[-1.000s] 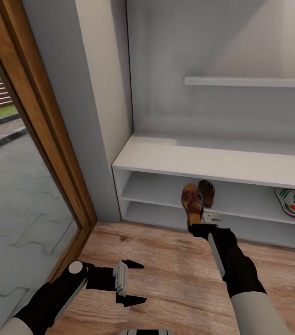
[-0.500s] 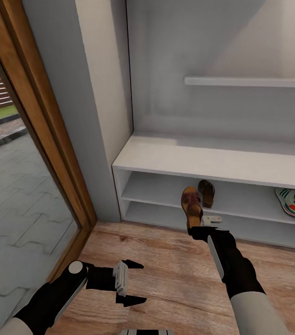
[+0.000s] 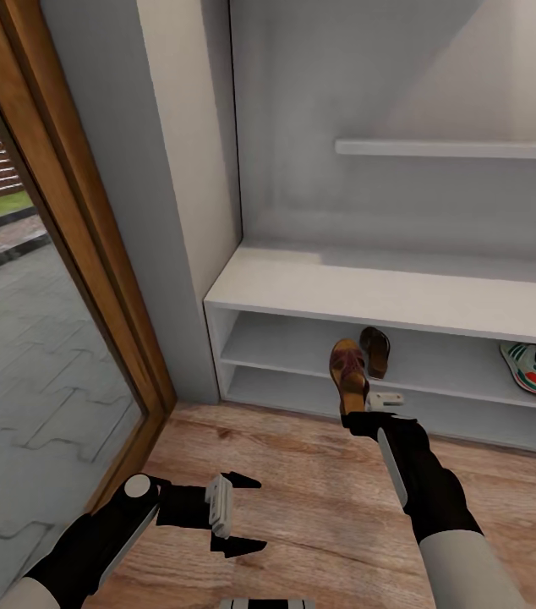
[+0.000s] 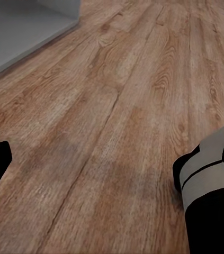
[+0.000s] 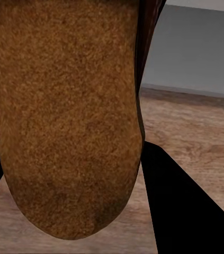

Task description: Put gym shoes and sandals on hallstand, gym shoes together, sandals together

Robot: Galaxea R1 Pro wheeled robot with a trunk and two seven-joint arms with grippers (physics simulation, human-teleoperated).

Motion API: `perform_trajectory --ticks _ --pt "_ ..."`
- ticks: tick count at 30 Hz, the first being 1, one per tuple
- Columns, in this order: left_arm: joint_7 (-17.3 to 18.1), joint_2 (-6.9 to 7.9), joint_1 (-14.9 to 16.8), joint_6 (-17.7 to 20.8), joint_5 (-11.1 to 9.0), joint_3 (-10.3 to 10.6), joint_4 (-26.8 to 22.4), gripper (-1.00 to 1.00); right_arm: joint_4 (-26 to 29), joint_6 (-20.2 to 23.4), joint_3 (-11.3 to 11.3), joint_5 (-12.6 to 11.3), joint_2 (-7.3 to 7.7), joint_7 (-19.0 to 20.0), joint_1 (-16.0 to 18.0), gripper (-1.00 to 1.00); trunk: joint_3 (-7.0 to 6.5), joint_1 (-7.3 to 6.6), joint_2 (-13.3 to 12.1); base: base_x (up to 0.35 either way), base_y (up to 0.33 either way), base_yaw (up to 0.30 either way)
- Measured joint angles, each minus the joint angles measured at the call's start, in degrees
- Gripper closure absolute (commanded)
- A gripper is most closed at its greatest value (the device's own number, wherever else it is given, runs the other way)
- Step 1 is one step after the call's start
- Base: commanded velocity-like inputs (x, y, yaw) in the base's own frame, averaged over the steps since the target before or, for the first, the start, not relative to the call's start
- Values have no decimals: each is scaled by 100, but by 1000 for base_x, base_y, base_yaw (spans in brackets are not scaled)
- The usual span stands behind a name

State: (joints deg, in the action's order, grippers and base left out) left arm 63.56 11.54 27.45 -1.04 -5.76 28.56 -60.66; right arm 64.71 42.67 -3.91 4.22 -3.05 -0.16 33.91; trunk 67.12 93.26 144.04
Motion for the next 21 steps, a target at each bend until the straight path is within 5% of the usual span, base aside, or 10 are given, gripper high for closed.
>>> perform_trajectory --ticks 10,21 --pt "-4 0 0 0 9 0 0 -100 0 0 -3 0 1 0 -2 100 54 0 0 13 0 0" --pt "-9 0 0 0 10 0 0 -100 0 0 -3 0 2 0 -1 100 150 -1 0 227 0 0"
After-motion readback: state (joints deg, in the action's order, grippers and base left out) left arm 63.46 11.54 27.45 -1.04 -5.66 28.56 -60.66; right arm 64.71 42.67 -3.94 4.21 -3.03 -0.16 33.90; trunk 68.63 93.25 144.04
